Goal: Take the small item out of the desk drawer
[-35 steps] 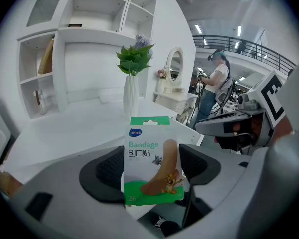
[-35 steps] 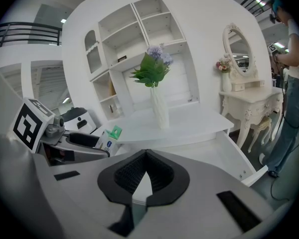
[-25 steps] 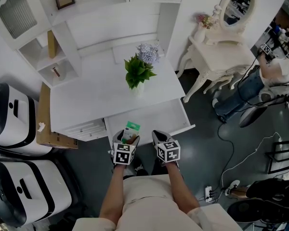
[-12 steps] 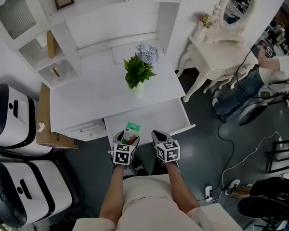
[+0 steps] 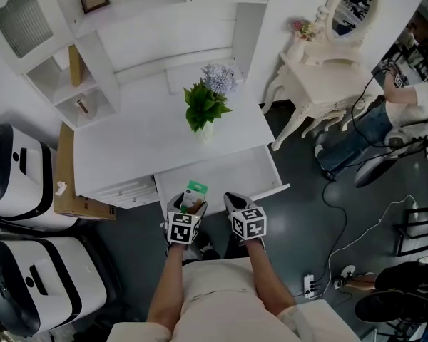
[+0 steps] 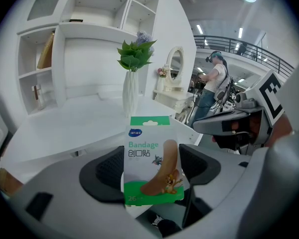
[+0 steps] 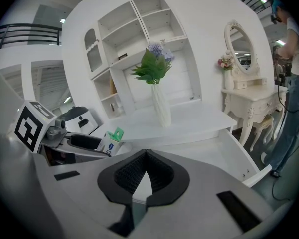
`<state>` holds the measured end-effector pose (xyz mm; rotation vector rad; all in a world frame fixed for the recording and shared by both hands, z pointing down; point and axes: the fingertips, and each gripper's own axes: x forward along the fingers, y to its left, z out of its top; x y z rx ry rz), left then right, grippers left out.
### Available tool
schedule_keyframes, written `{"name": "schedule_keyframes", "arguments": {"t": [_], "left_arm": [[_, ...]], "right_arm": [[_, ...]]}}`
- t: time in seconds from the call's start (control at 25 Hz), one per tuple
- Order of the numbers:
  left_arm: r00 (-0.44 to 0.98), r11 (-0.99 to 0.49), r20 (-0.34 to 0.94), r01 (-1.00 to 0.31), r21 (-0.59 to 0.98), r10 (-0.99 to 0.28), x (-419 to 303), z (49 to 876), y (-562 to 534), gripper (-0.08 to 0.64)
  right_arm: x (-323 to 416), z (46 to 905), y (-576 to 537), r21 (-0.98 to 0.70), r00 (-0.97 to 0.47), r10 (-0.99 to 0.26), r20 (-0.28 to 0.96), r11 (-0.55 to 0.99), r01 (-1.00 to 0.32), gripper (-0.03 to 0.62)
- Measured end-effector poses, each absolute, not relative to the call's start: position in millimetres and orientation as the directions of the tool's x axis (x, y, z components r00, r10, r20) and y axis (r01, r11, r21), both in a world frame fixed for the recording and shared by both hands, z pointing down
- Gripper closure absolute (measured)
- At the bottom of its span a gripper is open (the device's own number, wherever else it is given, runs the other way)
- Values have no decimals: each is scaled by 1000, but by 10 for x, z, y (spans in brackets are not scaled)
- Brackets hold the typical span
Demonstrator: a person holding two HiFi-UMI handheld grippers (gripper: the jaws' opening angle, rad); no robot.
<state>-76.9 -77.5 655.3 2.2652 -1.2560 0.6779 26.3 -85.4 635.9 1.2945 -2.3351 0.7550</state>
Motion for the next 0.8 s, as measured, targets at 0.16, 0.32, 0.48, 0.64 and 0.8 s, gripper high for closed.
{"name": "schedule_keyframes", "arguments": {"t": [0.16, 0.32, 0.48, 0.64, 0.8], "left_arm": [[466, -481, 618, -863, 158, -634, -751, 6565, -778, 202], [464, -479, 620, -864, 158, -633, -752, 6549, -779, 202], [465, -477, 616, -864, 160, -636, -744, 6529, -773, 202], [460, -470, 618, -868, 160, -637, -769, 6490, -764, 202], [465, -477, 617, -864, 161, -634, -765, 6532, -750, 202]], "right_arm": [[248, 6374, -855, -274, -519, -653, 551, 446, -852, 568], [246, 6381, -856, -274, -523, -650, 551, 451, -849, 568], [254, 6385, -837, -275, -524, -647, 555, 452, -849, 568], [252, 6380, -829, -278, -526, -646, 553, 452, -848, 568], [253, 6383, -817, -276, -529, -642, 555, 458, -845, 568]]}}
